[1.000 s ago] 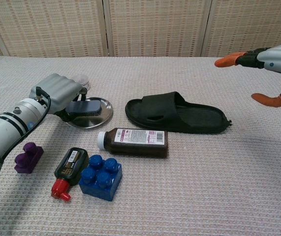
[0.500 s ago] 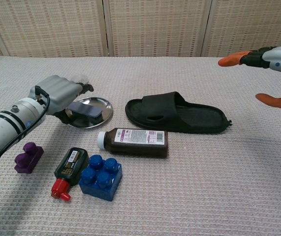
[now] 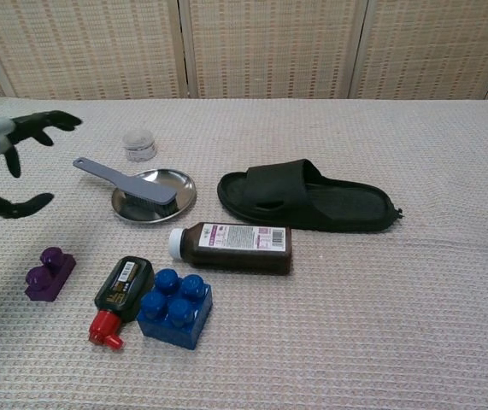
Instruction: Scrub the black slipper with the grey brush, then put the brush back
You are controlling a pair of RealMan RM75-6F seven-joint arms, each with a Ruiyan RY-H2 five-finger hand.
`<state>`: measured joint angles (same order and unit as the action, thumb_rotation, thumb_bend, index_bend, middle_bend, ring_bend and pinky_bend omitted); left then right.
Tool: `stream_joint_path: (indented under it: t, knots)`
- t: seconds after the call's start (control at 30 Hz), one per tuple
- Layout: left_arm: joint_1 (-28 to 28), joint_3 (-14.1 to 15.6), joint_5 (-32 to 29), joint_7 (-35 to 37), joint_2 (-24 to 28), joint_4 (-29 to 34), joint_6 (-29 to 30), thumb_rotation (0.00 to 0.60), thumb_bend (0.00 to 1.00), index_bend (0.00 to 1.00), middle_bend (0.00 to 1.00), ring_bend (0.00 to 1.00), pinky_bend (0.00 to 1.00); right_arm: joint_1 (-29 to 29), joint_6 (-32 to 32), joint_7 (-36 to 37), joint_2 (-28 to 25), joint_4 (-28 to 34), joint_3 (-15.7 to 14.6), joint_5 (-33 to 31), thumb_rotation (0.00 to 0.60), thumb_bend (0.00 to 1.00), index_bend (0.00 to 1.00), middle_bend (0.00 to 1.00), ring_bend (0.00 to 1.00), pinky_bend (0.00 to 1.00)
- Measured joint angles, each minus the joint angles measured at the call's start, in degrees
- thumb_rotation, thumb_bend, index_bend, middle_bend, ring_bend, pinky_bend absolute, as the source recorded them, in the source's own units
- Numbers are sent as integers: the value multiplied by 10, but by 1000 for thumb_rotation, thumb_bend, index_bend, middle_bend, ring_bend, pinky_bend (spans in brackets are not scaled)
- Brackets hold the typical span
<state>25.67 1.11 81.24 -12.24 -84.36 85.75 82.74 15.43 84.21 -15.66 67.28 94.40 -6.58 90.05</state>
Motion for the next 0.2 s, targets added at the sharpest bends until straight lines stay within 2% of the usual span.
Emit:
stream_joint_path:
  t: [0.13,0.2]
  knots:
    - [-98,52,54,160,43,-44,103,600,368,74,15,0,129,-53,76,33,28,-68,-14,49,600,381,0,0,0,0]
    - [-125,60,72,203,54,-59,142,600,368,74,13,0,130,-72,92,47,37,-83,-17,66,600,380,0,0,0,0]
